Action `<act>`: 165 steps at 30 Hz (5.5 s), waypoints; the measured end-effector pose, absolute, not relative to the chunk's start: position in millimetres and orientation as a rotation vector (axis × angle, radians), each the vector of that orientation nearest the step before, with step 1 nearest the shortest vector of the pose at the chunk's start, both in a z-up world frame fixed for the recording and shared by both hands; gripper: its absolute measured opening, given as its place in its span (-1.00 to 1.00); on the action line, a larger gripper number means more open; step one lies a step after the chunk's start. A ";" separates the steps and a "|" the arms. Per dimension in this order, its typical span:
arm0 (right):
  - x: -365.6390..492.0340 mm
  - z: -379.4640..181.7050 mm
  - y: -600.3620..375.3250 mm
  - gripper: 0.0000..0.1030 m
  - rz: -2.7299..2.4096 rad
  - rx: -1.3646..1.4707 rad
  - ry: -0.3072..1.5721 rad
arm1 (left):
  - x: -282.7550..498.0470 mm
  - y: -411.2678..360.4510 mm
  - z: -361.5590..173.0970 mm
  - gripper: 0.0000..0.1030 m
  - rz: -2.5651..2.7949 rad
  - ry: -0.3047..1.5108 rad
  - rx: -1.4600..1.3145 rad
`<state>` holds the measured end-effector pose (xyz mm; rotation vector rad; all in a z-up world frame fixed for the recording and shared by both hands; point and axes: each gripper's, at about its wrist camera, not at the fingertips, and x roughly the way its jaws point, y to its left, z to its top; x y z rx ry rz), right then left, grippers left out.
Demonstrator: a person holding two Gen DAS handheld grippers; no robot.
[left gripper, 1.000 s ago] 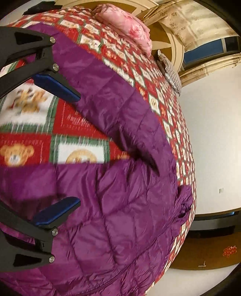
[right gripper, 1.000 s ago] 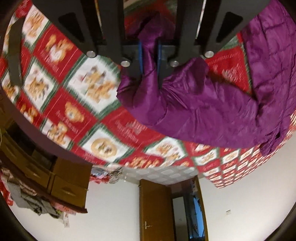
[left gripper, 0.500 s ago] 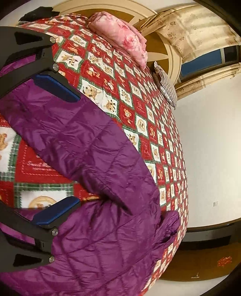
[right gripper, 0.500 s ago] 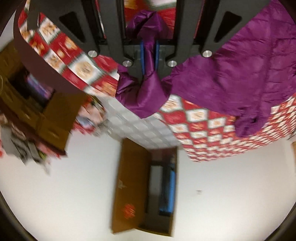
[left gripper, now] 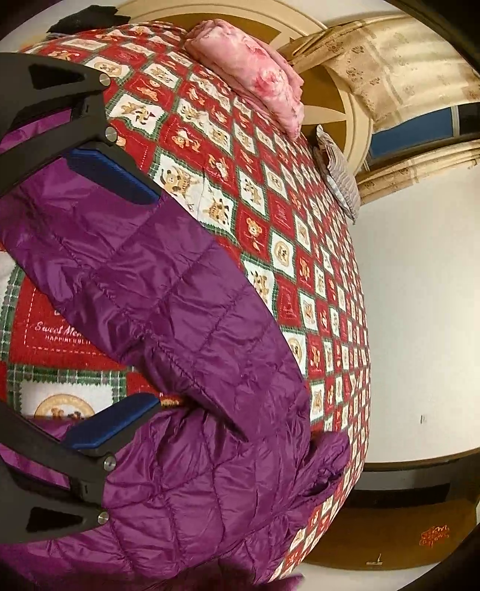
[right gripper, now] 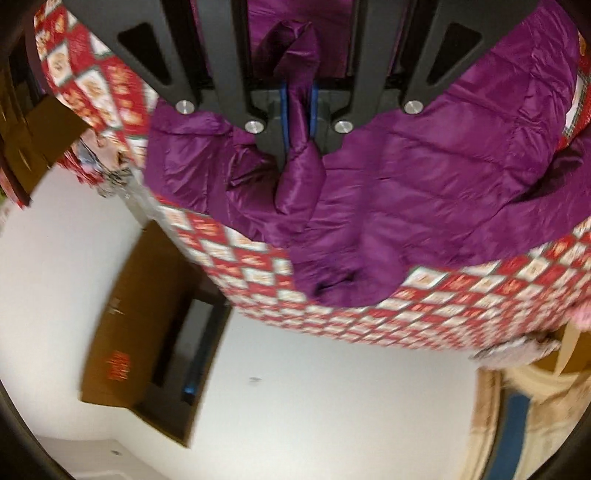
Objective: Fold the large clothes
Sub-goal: 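Fold the held sleeve across the jacket body with the right tool, then release the sleeve onto the jacket front and withdraw the right tool, then grasp the other sleeve with the left tool and fold it across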
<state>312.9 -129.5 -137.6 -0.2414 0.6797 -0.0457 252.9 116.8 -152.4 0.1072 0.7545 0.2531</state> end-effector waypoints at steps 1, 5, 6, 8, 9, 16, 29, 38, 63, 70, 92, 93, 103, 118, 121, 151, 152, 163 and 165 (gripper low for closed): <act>317.6 -145.6 -120.8 -0.77 -0.026 -0.244 0.696 | 253.3 117.0 -153.3 0.98 0.254 0.757 0.107; 312.6 -153.7 -97.9 0.27 0.060 -0.244 0.724 | 255.8 116.2 -148.3 0.98 0.251 0.763 0.085; 301.2 -149.9 -97.7 0.53 0.086 -0.235 0.698 | 257.3 114.1 -146.1 0.98 0.244 0.765 0.074; 283.3 -143.9 -98.5 0.53 0.090 -0.278 0.675 | 261.6 106.2 -141.4 0.98 0.224 0.766 0.061; 275.9 -141.6 -102.1 0.53 0.095 -0.285 0.676 | 264.4 97.9 -138.7 0.98 0.212 0.765 0.061; 248.3 -135.0 -174.1 0.63 0.010 -0.189 0.684 | 294.5 10.1 -127.1 0.98 0.051 0.766 0.096; 230.4 -181.6 -264.0 0.71 -0.137 -0.076 0.765 | 360.0 -108.3 -174.5 -0.41 -0.122 0.843 0.182; 213.9 -210.3 -261.0 0.71 -0.109 -0.018 0.814 | 335.4 -75.1 -155.4 -0.81 -0.098 0.710 0.170; 313.6 -127.5 -287.9 0.23 0.015 0.014 0.616 | 353.0 -27.6 -164.8 0.77 0.240 0.628 0.172; 377.1 -196.8 -263.0 -0.05 0.100 -0.069 0.775 | 384.2 -23.7 -212.9 0.78 0.242 0.813 0.178; 331.4 -176.0 -233.9 0.20 0.127 -0.083 0.773 | 347.5 -36.0 -192.9 0.89 0.149 0.778 0.133; 332.7 -187.8 -229.7 0.19 0.136 -0.081 0.789 | 350.1 -37.4 -202.8 0.89 0.158 0.792 0.152; 329.6 -216.0 -205.6 0.20 0.074 -0.119 0.822 | 358.4 2.3 -221.8 0.91 0.099 0.867 -0.026; 314.1 -195.0 -227.8 0.47 0.080 -0.002 0.773 | 301.6 39.1 -127.9 0.96 0.156 0.683 0.069; 297.1 -180.0 -226.6 0.58 0.093 0.034 0.750 | 272.5 89.1 -126.1 0.96 0.263 0.680 0.105; 230.6 -189.5 -166.3 0.71 0.147 -0.217 0.732 | 152.0 263.1 -178.0 -0.63 0.461 0.824 -0.192; 231.9 -189.4 -168.2 0.71 0.139 -0.212 0.736 | 151.8 260.5 -171.9 -0.64 0.455 0.809 -0.188; 242.4 -187.2 -196.0 0.71 0.037 -0.168 0.769 | 171.8 213.9 -98.4 -0.67 0.325 0.657 -0.113; 243.8 -187.2 -203.9 0.71 0.022 -0.152 0.774 | 182.8 198.4 -86.5 -0.68 0.289 0.638 -0.090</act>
